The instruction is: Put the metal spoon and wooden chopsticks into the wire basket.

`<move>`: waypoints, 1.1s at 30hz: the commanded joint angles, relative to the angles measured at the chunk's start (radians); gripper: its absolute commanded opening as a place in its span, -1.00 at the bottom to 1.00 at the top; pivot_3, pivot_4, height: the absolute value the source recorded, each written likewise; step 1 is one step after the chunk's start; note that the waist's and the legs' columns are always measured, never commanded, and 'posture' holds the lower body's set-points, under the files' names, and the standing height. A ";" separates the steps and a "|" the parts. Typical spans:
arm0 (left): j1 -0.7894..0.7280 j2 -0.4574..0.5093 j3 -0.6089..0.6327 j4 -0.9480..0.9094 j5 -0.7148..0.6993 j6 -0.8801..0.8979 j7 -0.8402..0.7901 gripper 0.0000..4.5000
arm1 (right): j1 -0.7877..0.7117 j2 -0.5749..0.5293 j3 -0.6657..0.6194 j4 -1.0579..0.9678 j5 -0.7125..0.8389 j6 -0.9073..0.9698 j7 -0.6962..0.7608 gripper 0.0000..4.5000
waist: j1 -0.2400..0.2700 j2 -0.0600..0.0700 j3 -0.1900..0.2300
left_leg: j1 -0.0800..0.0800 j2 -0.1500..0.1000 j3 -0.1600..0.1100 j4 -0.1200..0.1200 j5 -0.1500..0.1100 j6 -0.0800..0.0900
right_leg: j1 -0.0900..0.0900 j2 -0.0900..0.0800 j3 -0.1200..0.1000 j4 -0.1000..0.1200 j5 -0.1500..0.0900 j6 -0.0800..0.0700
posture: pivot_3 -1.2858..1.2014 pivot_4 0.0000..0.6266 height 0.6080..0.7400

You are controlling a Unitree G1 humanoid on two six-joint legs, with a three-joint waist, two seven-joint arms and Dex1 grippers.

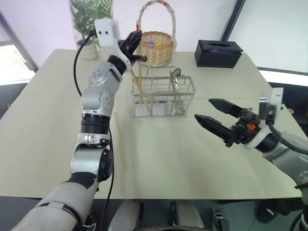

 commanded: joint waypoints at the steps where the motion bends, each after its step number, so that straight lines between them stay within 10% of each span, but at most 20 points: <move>1: -0.007 -0.014 0.002 -0.037 -0.002 -0.024 -0.001 -0.67 | -0.005 -0.002 -0.036 -0.016 0.027 -0.025 -0.008 1.00 | 0.000 0.000 0.000 | 0.000 0.000 0.000 0.000 0.000 0.000 | 0.000 0.000 0.000 0.000 0.000 0.000 | 0.03 -0.52 -0.35; 9: 0.030 0.013 0.030 -0.193 -0.055 0.103 0.024 0.99 | -0.024 -0.004 -0.024 0.027 0.019 -0.030 0.001 1.00 | -0.010 0.000 0.000 | 0.000 0.000 0.000 0.000 0.000 0.000 | 0.000 0.000 0.000 0.000 0.000 0.000 | 0.03 -0.52 -0.35; 22: -0.070 0.239 0.256 -0.250 0.002 0.834 0.608 0.99 | -0.087 0.009 0.054 0.081 -0.034 -0.039 0.049 1.00 | -0.017 0.002 0.001 | 0.006 0.000 -0.001 0.000 0.000 0.000 | 0.004 0.004 -0.001 0.002 0.000 0.001 | 0.03 -0.52 -0.35; 33: 0.016 0.125 0.333 -0.260 0.046 1.365 0.618 0.99 | -0.104 0.027 0.098 0.087 -0.081 -0.045 0.071 1.00 | -0.016 -0.002 0.002 | 0.002 -0.001 -0.002 0.000 0.002 -0.005 | 0.000 0.003 -0.001 0.004 0.000 0.001 | 0.03 -0.52 -0.35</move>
